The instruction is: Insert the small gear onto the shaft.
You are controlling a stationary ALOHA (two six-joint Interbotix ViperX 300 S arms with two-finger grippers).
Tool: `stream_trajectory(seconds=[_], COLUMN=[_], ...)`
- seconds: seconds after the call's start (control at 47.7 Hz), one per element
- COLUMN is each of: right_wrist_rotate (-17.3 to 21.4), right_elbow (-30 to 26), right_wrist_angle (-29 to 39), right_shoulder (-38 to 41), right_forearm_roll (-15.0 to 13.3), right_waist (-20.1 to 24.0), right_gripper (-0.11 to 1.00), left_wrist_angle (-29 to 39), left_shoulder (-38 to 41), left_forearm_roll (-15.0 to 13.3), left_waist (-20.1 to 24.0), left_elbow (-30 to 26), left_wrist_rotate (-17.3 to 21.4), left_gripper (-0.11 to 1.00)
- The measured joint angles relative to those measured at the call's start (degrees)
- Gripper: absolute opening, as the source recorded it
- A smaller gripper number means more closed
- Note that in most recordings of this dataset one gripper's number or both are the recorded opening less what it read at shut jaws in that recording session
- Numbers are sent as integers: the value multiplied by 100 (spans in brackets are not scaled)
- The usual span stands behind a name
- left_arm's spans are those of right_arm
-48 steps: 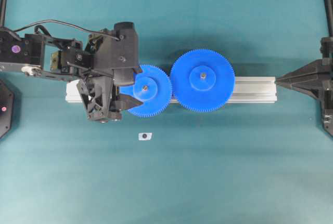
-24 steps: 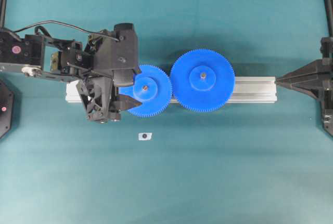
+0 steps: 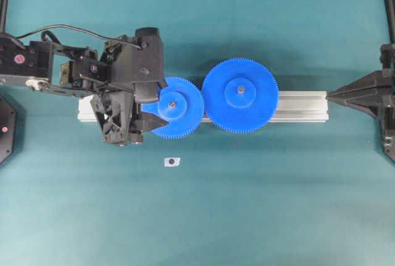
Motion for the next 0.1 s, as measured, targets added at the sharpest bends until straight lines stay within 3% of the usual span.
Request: stream_trajectory(seconds=[0.105], right_wrist_rotate=[0], right_elbow=[0], right_wrist_angle=[9], right_shoulder=[0], right_forearm_roll=[0], right_waist=[0], right_gripper=[3], left_wrist_angle=[0], left_shoulder=[0], left_forearm_roll=[0], left_waist=[0], left_elbow=[9], left_wrist_rotate=[0], left_gripper=[83])
